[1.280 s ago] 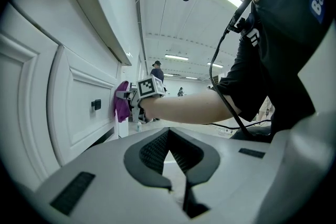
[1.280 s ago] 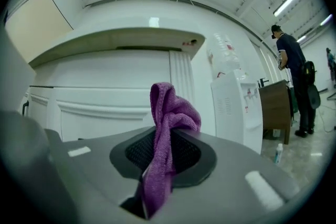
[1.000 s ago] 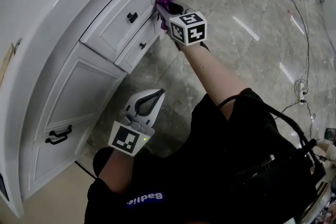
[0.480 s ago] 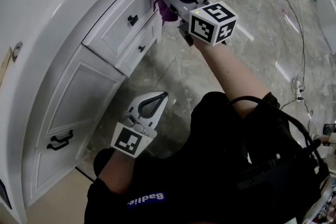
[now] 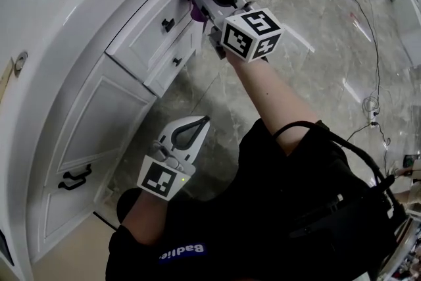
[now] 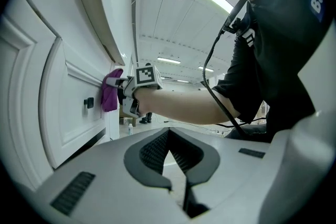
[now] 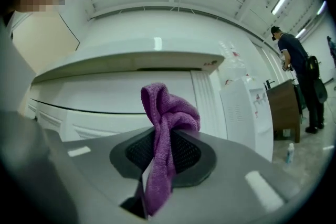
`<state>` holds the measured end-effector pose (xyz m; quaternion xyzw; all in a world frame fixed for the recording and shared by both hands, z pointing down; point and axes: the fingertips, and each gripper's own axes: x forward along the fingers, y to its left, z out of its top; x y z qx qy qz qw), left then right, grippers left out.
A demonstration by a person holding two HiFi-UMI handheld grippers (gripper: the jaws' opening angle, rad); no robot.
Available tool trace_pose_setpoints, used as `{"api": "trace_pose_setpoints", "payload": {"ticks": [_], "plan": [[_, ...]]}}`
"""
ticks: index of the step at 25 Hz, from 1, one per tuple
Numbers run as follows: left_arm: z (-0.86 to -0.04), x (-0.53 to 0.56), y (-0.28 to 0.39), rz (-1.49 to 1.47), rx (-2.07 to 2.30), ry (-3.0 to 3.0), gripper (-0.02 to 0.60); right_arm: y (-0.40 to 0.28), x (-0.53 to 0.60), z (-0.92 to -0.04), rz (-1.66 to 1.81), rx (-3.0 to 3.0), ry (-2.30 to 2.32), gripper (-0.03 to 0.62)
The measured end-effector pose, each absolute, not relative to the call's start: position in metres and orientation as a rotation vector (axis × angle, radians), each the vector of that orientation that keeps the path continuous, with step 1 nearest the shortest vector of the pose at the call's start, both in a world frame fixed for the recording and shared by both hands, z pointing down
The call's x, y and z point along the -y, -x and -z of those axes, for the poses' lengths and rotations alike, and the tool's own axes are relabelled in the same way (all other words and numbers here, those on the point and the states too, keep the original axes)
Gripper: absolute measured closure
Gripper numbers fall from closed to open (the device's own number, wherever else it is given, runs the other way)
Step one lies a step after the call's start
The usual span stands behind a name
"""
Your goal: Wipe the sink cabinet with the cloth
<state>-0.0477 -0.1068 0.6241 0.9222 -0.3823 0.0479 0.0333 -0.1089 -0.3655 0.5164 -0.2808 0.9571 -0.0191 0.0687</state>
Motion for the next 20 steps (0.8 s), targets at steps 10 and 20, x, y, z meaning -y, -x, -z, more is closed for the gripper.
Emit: {"api": "trace_pose_setpoints", "payload": {"ticks": [10,20], "plan": [[-0.626,0.101,0.05,-0.175,1.176,-2.845,0.581,0.121,0.372,-0.638,0.32,-3.035,0.973,0.525],[-0.623,0.103,0.042,-0.142,1.121,-2.89,0.581,0.107,0.346,-0.672,0.483,-3.127,0.912,0.523]]}}
